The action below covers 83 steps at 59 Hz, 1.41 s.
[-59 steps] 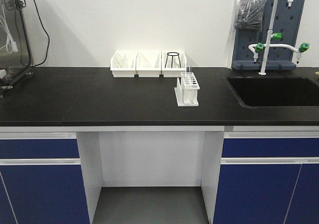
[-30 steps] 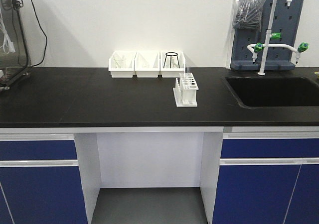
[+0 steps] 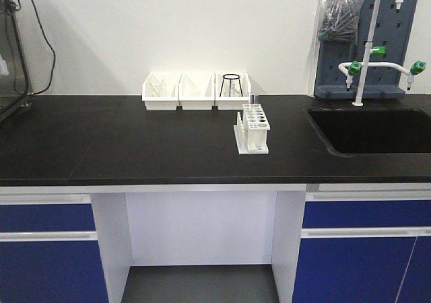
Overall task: Flip and reinsert test tube from rack
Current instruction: 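Drive the base toward the white test tube rack on the counter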
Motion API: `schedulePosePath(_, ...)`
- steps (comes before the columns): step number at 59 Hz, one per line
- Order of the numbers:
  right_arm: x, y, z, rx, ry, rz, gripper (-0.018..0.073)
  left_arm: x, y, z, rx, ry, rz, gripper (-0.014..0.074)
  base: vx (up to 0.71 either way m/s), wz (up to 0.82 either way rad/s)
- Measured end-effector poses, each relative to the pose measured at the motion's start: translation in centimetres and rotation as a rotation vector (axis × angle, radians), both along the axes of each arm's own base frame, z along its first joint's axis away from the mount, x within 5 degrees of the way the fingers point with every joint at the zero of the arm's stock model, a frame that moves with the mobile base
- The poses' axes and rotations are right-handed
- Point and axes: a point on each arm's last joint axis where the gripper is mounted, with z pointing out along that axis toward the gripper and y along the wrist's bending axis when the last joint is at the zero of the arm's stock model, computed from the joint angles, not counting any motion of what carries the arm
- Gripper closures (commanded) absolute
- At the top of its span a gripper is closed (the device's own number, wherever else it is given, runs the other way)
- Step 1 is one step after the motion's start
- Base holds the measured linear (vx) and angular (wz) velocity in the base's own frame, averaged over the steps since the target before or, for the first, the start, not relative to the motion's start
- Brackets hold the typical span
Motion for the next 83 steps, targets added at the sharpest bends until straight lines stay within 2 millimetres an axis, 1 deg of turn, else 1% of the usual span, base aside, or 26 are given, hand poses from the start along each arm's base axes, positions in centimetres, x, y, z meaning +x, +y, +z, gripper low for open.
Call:
schedulePosePath(28, 0.00, 0.00, 0.00, 0.000, 0.000, 0.000, 0.0568, 0.00, 0.00, 0.00, 0.000, 0.000, 0.000, 0.0603, 0.30, -0.10)
schedulePosePath(60, 0.00, 0.00, 0.00, 0.002, 0.000, 0.000, 0.0568, 0.00, 0.00, 0.00, 0.000, 0.000, 0.000, 0.0603, 0.43, 0.19)
schedulePosePath(83, 0.00, 0.00, 0.00, 0.002, 0.000, 0.000, 0.0568, 0.00, 0.00, 0.00, 0.000, 0.000, 0.000, 0.0603, 0.42, -0.04)
